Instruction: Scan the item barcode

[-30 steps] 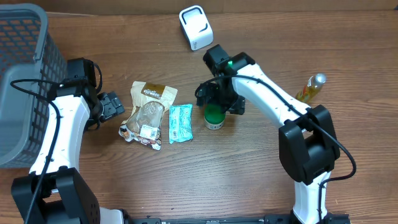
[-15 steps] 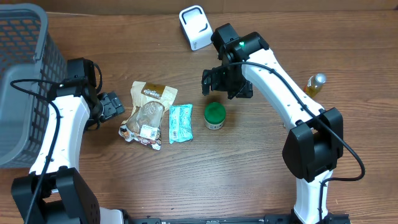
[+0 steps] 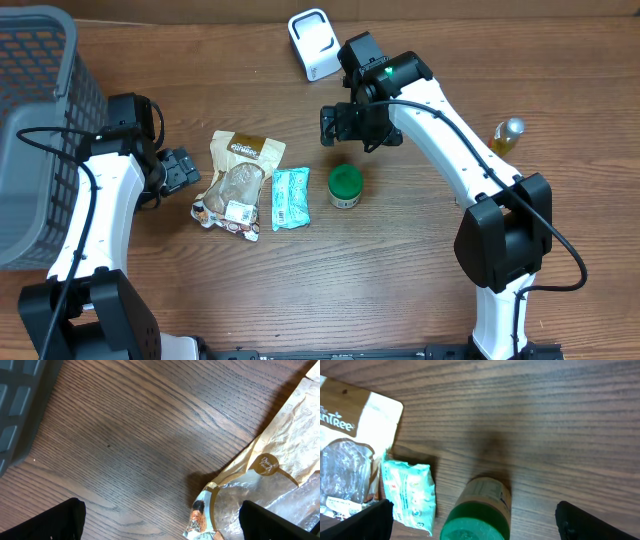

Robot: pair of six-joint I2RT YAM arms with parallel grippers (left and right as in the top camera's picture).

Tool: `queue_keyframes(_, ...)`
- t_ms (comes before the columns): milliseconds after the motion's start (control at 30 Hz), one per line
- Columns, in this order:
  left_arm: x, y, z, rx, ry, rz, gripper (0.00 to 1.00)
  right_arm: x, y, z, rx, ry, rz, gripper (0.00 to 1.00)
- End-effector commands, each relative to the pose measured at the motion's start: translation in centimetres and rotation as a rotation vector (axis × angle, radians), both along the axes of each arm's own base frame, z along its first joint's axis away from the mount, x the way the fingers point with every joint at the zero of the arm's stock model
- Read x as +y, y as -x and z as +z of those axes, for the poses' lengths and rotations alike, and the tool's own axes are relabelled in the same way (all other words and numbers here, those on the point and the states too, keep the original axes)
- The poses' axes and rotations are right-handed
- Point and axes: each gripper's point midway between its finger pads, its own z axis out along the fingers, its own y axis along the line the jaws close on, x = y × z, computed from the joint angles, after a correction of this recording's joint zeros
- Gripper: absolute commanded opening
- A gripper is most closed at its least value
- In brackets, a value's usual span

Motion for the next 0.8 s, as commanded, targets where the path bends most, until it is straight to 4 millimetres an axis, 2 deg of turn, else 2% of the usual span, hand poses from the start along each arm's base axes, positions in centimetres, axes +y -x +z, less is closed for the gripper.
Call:
queue_keyframes(0,0.2,0.1,0.5,-0.019,-0.006,0.018,1.0,0.2,-0.5,1.4,-0.055,0.004,0.082,1.0)
queue_keyframes(100,0.2,0.1,0.5,-0.019,-0.006,0.017,1.0,-0.2,-0.1,2.1,-0.044,0.014,0.097,1.0)
queue_keyframes(167,0.2,0.1,0.5,-0.019,-0.006,0.017,1.0,-0.4,0.2,2.5,-0.053,0.026,0.166,1.0)
queue_keyframes(367,0.2,0.1,0.5,-0.019,-0.006,0.017,1.0,-1.8,3.2,1.5,0.052,0.082,0.292,1.0)
queue_keyframes(767,0.2,0.1,0.5,-0.019,-0.006,0.017,1.0,0.8,5.0,-1.3,0.064,0.084,0.381,1.0)
